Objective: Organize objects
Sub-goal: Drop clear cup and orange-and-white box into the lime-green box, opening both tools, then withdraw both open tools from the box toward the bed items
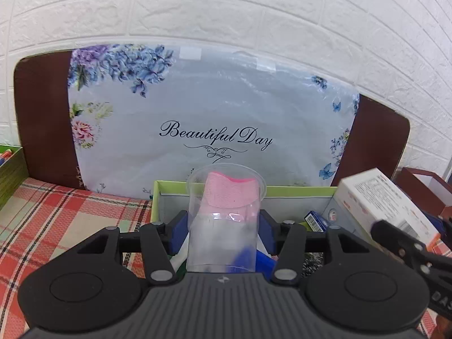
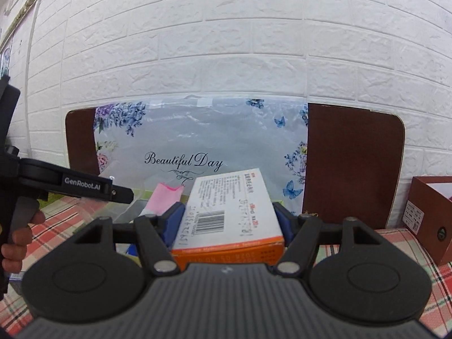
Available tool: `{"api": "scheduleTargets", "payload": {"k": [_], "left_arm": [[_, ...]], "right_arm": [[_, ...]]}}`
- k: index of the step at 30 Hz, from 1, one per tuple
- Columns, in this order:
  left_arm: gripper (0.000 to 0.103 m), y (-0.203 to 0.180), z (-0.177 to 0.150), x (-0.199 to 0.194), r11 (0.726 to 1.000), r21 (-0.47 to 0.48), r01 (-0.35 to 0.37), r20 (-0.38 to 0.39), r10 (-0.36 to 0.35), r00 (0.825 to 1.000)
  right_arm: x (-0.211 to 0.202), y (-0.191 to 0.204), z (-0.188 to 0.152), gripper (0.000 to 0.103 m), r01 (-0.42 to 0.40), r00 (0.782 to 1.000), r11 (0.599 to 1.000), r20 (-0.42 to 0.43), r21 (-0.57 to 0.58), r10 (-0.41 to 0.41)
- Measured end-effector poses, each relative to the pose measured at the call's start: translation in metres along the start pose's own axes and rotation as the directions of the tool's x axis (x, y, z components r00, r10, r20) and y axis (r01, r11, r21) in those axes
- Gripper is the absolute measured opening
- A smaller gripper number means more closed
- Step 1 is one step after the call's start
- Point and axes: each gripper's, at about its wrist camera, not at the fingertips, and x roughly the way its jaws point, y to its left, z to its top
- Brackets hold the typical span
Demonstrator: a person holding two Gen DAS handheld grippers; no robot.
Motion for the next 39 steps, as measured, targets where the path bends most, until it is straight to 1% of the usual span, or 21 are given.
{"api": "scheduleTargets", "payload": {"k": [1, 3, 5, 6, 7, 8, 9, 10, 12, 13, 15, 17, 19, 23, 27, 30, 32, 36, 39], "left_arm": [[0.056, 0.001, 0.001, 0.004, 1.0, -0.003, -0.001, -0.002, 0.001, 1.0], [0.061, 0.002, -0.001, 0.015, 1.0, -0.006, -0.01, 0.003, 0.01, 1.0], [0.083, 0.005, -0.006, 0.022, 1.0, -0.007, -0.004, -0.016, 0.004, 1.0], [0.085, 0.007, -0.009, 0.023, 1.0, -0.015, -0.019, -0.023, 0.018, 1.0], [0.085, 0.009, -0.013, 0.022, 0.999, -0.028, -0.041, -0.026, 0.04, 0.999], [0.085, 0.012, -0.016, 0.02, 0.998, -0.035, -0.044, -0.025, 0.043, 0.999], [0.085, 0.014, -0.019, 0.015, 0.999, -0.04, -0.024, -0.013, 0.023, 1.0], [0.085, 0.015, -0.022, 0.008, 0.999, -0.047, -0.018, 0.006, 0.018, 1.0], [0.088, 0.013, -0.025, -0.002, 0.999, -0.047, -0.024, 0.024, 0.025, 0.999], [0.088, 0.011, -0.025, -0.007, 0.999, -0.037, -0.026, 0.029, 0.027, 0.999], [0.088, 0.005, -0.026, -0.019, 0.999, -0.01, -0.032, 0.045, 0.032, 0.998], [0.088, 0.001, -0.026, -0.035, 0.999, 0.009, -0.047, 0.07, 0.046, 0.996], [0.089, -0.001, -0.028, -0.051, 0.999, 0.016, -0.045, 0.096, 0.043, 0.994], [0.09, -0.002, -0.036, -0.083, 1.0, -0.01, -0.022, 0.109, 0.023, 0.994], [0.09, -0.005, -0.055, -0.112, 1.0, -0.027, -0.01, 0.102, 0.013, 0.995], [0.09, -0.007, -0.077, -0.129, 0.999, -0.026, -0.028, 0.068, 0.03, 0.997], [0.09, -0.006, -0.095, -0.138, 0.998, -0.039, -0.046, 0.039, 0.047, 0.998], [0.09, -0.001, -0.134, -0.15, 0.995, -0.079, -0.068, -0.008, 0.067, 0.998], [0.09, 0.002, -0.152, -0.149, 0.991, -0.064, -0.12, -0.056, 0.116, 0.992]], "right_arm": [[0.009, 0.0, 0.001, 0.066, 0.007, 1.0, 1.0, 0.002, -0.005, -0.007], [0.029, -0.002, 0.0, 0.066, 0.012, 1.0, 1.0, -0.003, -0.012, -0.012], [0.048, -0.003, -0.005, 0.068, -0.001, 1.0, 1.0, -0.015, -0.001, 0.001], [0.058, -0.004, -0.009, 0.079, -0.006, 1.0, 1.0, -0.031, 0.001, 0.007], [0.066, -0.004, -0.015, 0.088, -0.004, 0.998, 1.0, -0.062, 0.004, 0.005], [0.068, -0.004, -0.021, 0.088, 0.011, 0.997, 1.0, -0.079, 0.008, -0.01], [0.066, -0.005, -0.026, 0.09, 0.018, 0.997, 1.0, -0.079, 0.011, -0.017], [0.061, -0.007, -0.03, 0.096, 0.012, 0.998, 1.0, -0.067, 0.015, -0.011], [0.049, -0.009, -0.036, 0.102, 0.019, 0.999, 1.0, -0.04, 0.024, -0.018], [0.042, -0.009, -0.036, 0.103, 0.025, 0.999, 0.999, -0.027, 0.028, -0.024], [0.031, -0.01, -0.034, 0.103, 0.025, 0.999, 0.999, -0.028, 0.037, -0.024], [0.018, -0.009, -0.027, 0.103, 0.021, 0.999, 0.998, -0.029, 0.053, -0.019], [0.0, -0.007, -0.019, 0.103, 0.02, 1.0, 0.997, -0.009, 0.07, -0.02], [-0.04, 0.002, -0.011, 0.103, 0.014, 0.999, 0.996, 0.032, 0.092, -0.017], [-0.075, 0.018, -0.021, 0.103, 0.024, 0.999, 0.997, 0.03, 0.077, -0.027], [-0.093, 0.028, -0.039, 0.103, 0.056, 0.998, 0.996, 0.0, 0.072, -0.056], [-0.101, 0.034, -0.054, 0.103, 0.062, 0.998, 0.994, -0.039, 0.085, -0.059], [-0.104, 0.041, -0.085, 0.103, 0.1, 0.989, 0.988, -0.124, 0.12, -0.085], [-0.099, 0.048, -0.103, 0.103, 0.126, 0.977, 0.983, -0.191, 0.136, -0.099]]}}
